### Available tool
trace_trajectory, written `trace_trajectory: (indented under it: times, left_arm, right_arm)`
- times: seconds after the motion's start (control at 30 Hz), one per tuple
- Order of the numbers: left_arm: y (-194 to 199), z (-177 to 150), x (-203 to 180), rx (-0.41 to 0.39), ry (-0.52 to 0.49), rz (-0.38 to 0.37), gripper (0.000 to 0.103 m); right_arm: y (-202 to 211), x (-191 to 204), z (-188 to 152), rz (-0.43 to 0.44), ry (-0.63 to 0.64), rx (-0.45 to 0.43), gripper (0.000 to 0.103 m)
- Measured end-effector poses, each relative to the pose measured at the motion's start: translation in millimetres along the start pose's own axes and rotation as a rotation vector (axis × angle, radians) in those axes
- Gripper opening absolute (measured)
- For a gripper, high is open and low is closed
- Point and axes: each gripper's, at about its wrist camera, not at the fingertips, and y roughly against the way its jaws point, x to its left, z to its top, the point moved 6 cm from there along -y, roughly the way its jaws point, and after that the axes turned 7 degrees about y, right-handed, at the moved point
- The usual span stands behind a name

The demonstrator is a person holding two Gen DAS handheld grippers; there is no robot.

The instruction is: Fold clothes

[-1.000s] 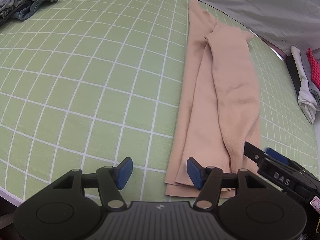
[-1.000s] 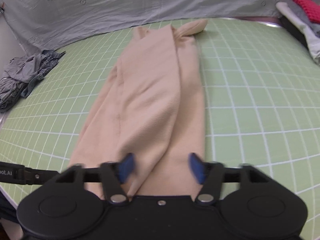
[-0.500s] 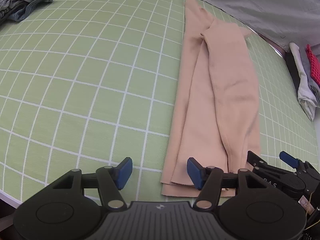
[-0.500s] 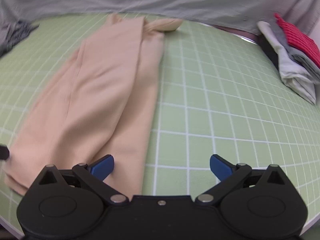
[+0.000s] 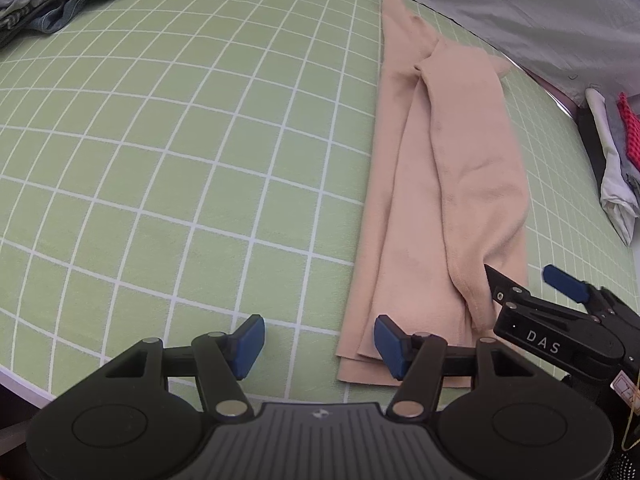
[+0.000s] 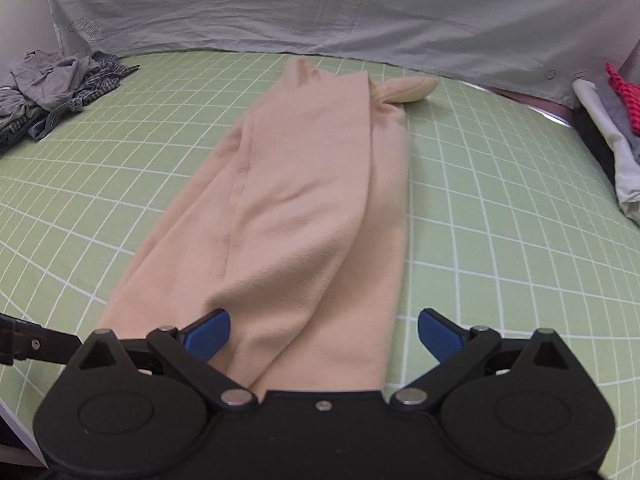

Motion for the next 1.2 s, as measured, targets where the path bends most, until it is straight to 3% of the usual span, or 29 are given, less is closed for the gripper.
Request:
trace_trajectory:
  times: [0.17, 0.23, 0.33, 0.4, 0.43, 0.57, 0.67, 0.73, 0.8, 0.83, 0.9, 1.2]
  left_arm:
    - [-3, 2, 0, 0.0, 0.013, 0.004, 0.061]
    - [-5, 2, -1, 0.002, 0.014, 0.004, 0.062]
    - [-8, 3, -5, 0.005, 0.009, -0.001, 0.062]
    - [-10, 5, -9, 0.005, 0.003, -0.007, 0.062]
    - [-11, 5, -10, 0.005, -0.004, -0.01, 0.062]
    - [-9, 5, -16, -0.003, -0.03, -0.021, 0.062]
    - [-13, 7, -20, -0.002, -0.031, -0.034, 0.062]
    - [-15, 7, -24, 0.0, -0.043, -0.04, 0.062]
    - [-16, 5, -28, -0.002, -0.06, -0.051, 0.064]
    - [-18, 4, -31, -0.001, -0.071, -0.054, 0.068]
    - [-21, 1, -36, 0.003, -0.102, -0.058, 0.072]
    - [-37, -11, -59, 0.0, -0.242, -0.01, 0.074]
  right_arm:
    - [-3, 2, -5, 0.064, -0.055, 0.014, 0.072]
    - [0, 9, -4, 0.103, -0.036, 0.003, 0.045]
    - [4, 20, -3, 0.144, -0.008, 0.001, 0.015]
    - [8, 23, -3, 0.146, -0.003, 0.006, 0.005]
    - [13, 21, -3, 0.134, -0.003, 0.004, 0.004]
    - [48, 9, 2, 0.059, 0.012, -0.038, 0.004]
    - [44, 1, -8, 0.048, -0.018, 0.016, 0.01]
    - [33, -9, -21, 0.031, -0.098, 0.082, 0.041]
    - [33, -20, -27, 0.038, -0.193, 0.081, 0.052]
    - [33, -26, -30, 0.046, -0.235, 0.077, 0.064]
    - [29, -28, -32, 0.067, -0.277, 0.079, 0.073]
    - [11, -12, -38, 0.102, -0.295, 0.102, 0.078]
